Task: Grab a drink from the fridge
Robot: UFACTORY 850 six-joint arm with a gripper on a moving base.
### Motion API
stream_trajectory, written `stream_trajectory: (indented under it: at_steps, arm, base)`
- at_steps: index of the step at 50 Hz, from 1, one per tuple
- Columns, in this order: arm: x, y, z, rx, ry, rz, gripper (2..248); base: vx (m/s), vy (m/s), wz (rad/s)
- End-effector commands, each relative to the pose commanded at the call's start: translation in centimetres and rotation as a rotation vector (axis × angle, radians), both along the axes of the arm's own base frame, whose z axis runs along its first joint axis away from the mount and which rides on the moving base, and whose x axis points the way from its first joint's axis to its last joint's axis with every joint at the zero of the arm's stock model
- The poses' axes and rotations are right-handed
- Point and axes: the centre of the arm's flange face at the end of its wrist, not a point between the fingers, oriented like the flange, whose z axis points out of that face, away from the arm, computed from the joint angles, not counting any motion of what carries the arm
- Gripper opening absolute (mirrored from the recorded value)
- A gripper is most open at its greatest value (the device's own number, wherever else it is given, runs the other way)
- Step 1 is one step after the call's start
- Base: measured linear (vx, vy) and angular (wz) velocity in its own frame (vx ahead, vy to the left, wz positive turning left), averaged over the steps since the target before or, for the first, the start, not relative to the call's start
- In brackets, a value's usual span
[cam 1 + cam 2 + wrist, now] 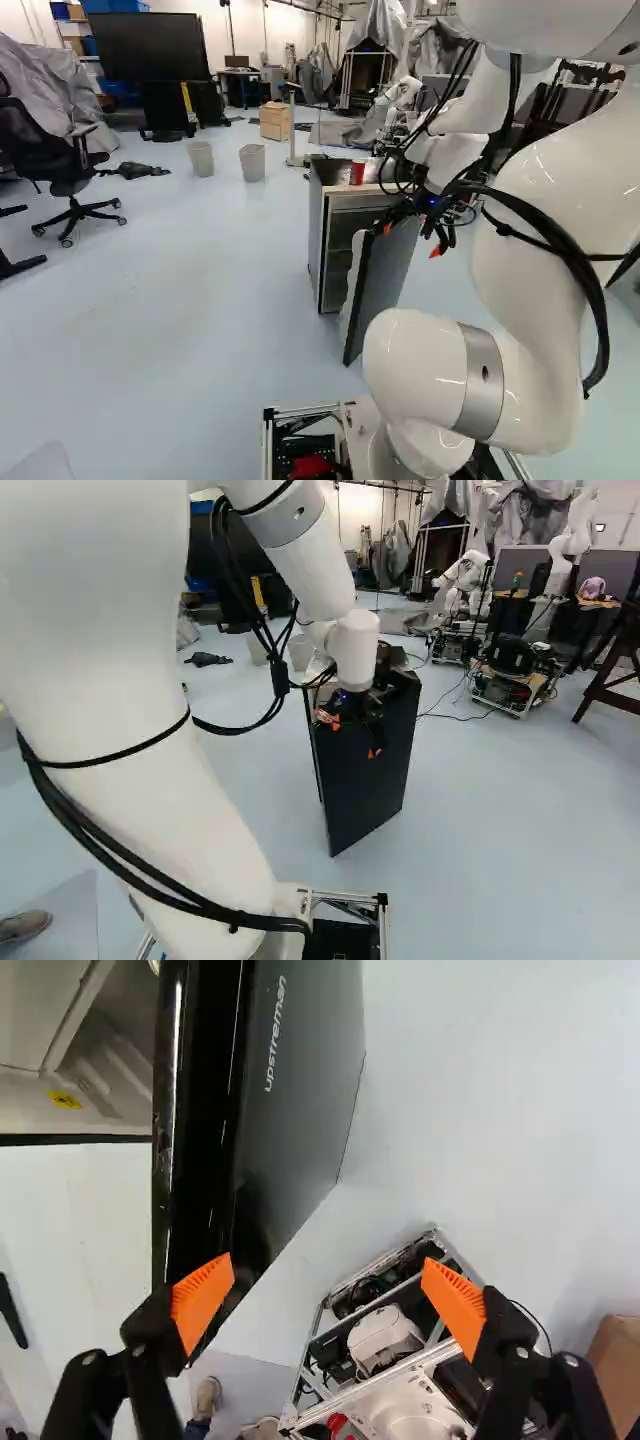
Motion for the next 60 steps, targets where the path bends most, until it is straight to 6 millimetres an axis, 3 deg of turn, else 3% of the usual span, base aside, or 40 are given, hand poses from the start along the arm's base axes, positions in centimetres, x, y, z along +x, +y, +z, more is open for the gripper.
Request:
stream_trajectory:
  at_steps: [60]
  arm:
    - [5.9, 5.0, 0.1, -0.005, -0.013, 0.15, 247]
  base:
    - [0.0, 0.0, 0.0]
